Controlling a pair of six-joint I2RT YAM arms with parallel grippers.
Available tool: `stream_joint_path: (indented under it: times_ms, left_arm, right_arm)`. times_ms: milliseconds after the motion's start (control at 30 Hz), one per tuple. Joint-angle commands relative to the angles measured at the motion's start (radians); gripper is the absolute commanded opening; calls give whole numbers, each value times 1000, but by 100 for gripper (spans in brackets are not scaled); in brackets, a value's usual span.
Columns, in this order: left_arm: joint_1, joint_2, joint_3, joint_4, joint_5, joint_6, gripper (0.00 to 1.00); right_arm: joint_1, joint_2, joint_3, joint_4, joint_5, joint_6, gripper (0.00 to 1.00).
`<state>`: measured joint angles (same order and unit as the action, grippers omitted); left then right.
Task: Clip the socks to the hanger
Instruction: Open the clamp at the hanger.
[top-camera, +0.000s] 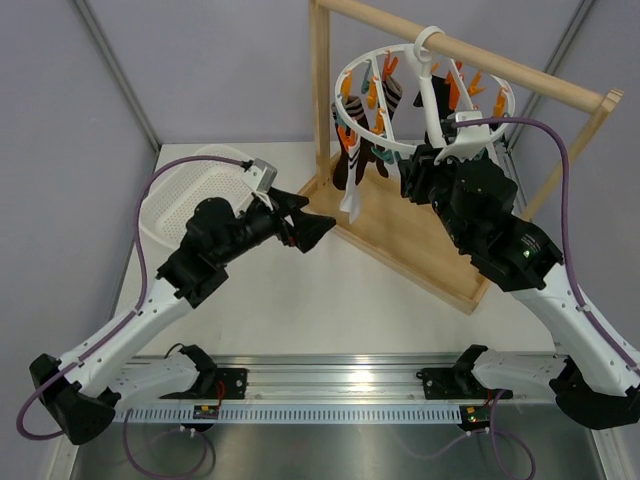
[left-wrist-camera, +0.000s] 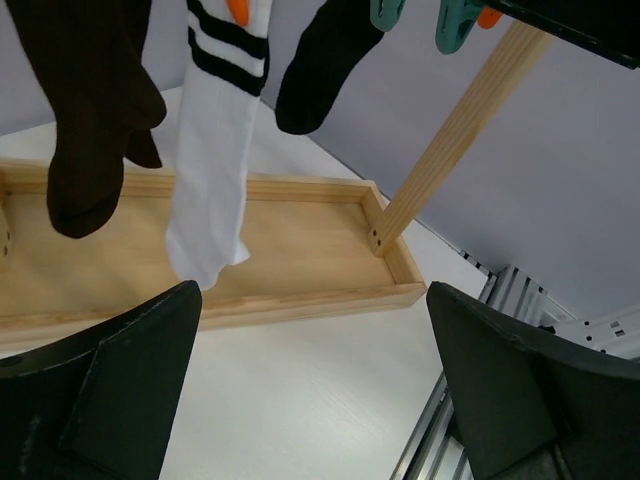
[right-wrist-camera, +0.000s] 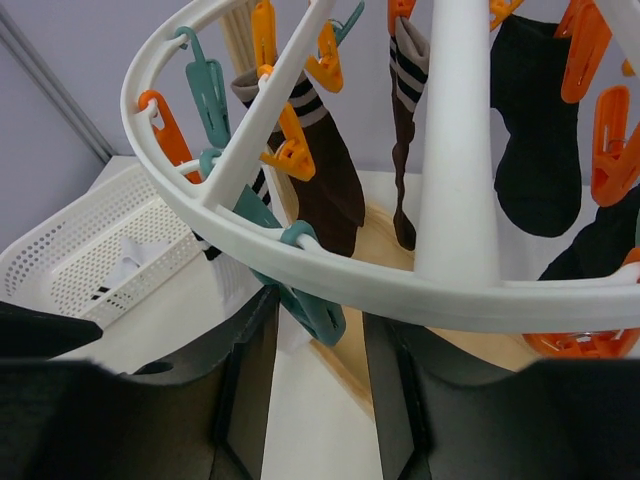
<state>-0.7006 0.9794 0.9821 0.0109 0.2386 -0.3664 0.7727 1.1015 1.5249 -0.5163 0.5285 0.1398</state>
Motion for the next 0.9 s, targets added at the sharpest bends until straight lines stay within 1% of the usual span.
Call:
stream_joint_path:
  times_ms: [0,67,233,300,333,400,433,500,700,867]
  left_arm:
    - [-11,44,73,165,79,-3,99]
    - [-19,74,95,198,97,0,99]
    - [-39,117,122,274,149,18,99]
    - [-46,134,132,290,163,29,99]
    - [-50,137,136,294,168,30,99]
    - [-60,148,139,311,172,38,99]
    - [-65,153,139,320,172,43,99]
    - [-74,162,139,343,179,49,99]
    - [-99,194,126,435,232,104,99]
    - [-100,252,110,561,284,123,98]
  right_arm:
    - [-6,14,9,141,-24,-32,46]
    - [-16,14,3,151,-56,-28,46]
    - [-87,9,-20,177,-148,18,44]
    - [-96,6,-25,185,-183,37,41]
    - [-99,5,-31,190,-194,40,38]
    - [-99,-2,-38,200,-199,50,35]
    - [-101,-6,-46,211,-205,53,30]
    - [-101,-17,-54,214,-217,67,26]
    - [-101,-51,-71,202,-242,115,18]
    - [-101,-78,-100,188,-252,138,16]
